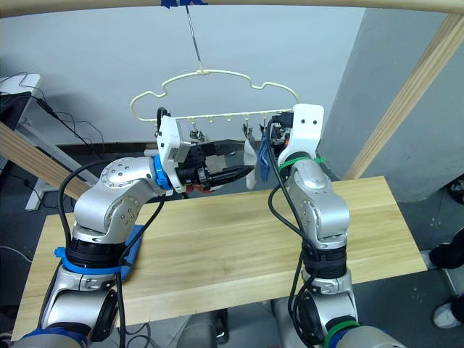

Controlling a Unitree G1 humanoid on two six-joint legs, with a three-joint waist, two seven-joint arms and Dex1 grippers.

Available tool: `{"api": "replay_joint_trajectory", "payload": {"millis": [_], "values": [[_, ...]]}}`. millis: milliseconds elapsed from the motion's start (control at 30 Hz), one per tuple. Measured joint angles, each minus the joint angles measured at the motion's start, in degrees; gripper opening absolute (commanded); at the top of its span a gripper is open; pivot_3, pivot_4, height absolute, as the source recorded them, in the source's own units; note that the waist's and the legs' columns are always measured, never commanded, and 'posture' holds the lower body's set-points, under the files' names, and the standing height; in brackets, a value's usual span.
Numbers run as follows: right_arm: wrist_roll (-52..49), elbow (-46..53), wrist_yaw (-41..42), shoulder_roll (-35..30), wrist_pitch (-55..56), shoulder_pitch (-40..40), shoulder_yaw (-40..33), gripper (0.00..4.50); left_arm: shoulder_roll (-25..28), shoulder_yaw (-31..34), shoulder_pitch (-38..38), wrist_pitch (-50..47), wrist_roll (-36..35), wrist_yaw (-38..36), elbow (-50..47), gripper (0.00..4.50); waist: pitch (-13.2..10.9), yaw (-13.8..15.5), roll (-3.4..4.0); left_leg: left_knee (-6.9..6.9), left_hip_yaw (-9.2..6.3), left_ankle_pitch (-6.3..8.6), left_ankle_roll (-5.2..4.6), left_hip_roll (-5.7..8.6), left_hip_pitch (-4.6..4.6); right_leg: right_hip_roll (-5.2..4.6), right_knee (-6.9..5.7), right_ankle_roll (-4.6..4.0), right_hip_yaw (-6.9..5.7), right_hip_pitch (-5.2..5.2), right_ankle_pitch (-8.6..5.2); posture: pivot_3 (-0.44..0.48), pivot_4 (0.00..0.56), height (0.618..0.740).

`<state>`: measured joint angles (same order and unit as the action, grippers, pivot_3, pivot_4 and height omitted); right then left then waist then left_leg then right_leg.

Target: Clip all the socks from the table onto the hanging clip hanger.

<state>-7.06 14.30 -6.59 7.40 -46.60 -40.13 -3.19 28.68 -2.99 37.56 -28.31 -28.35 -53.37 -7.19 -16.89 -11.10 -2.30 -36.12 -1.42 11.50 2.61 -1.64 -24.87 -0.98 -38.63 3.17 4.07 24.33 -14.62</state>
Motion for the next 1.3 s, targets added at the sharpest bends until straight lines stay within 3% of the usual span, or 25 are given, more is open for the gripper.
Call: {"api": "replay_joint_trajectory", "payload": {"millis": [167,267,400,900,1133,1300], "values": [[-0.01,0.0,0.01,0.01,0.0,0.0,0.0,2.17,0.0,-0.01,0.0,0.01,0.29,-0.01,0.0,3.23,0.0,0.0,0.0,0.0,0.0,0.0,0.0,0.0,0.0,0.0,-0.01,0.0,-0.01,0.0,0.0,-0.245,0.25,0.74],[-0.03,0.0,0.04,0.01,0.03,0.0,0.01,1.55,0.0,-0.01,-0.01,0.01,0.43,-0.02,0.0,3.23,0.0,0.0,0.0,0.0,0.0,0.0,0.0,0.0,0.0,0.0,-0.01,0.0,0.0,0.0,0.0,-0.245,0.25,0.74],[-0.03,0.0,0.09,-0.01,0.12,0.0,0.02,0.2,0.0,-0.03,-0.03,0.02,0.57,-0.02,0.0,3.23,0.0,0.0,0.0,0.0,0.0,0.0,0.0,0.0,0.0,0.0,-0.01,0.0,-0.01,0.0,0.0,-0.244,0.251,0.74],[0.02,0.0,0.56,-0.52,1.04,0.0,0.1,0.13,0.46,-0.06,-7.32,0.08,2.4,2.56,-3.35,3.23,0.0,0.0,0.01,-0.06,-0.02,-0.01,0.01,-0.01,0.01,-0.02,-0.13,-0.01,0.0,0.01,0.0,-0.235,0.251,0.74],[0.09,0.0,1.04,-0.87,1.21,0.0,0.42,2.48,0.27,-0.06,-7.23,0.08,2.37,3.06,-3.94,3.23,0.0,-0.01,0.01,-0.06,-0.01,-0.01,0.01,0.0,0.02,-0.01,-0.14,0.0,-0.01,0.01,0.0,-0.235,0.252,0.74],[0.2,-0.05,1.12,-1.32,1.16,0.0,0.56,2.48,0.12,-0.06,-6.85,0.08,2.37,3.26,-3.9,3.23,0.01,-0.01,0.01,-0.06,-0.01,-0.01,0.01,0.0,0.02,-0.01,-0.15,-0.01,0.0,0.01,0.0,-0.238,0.249,0.74]]}}
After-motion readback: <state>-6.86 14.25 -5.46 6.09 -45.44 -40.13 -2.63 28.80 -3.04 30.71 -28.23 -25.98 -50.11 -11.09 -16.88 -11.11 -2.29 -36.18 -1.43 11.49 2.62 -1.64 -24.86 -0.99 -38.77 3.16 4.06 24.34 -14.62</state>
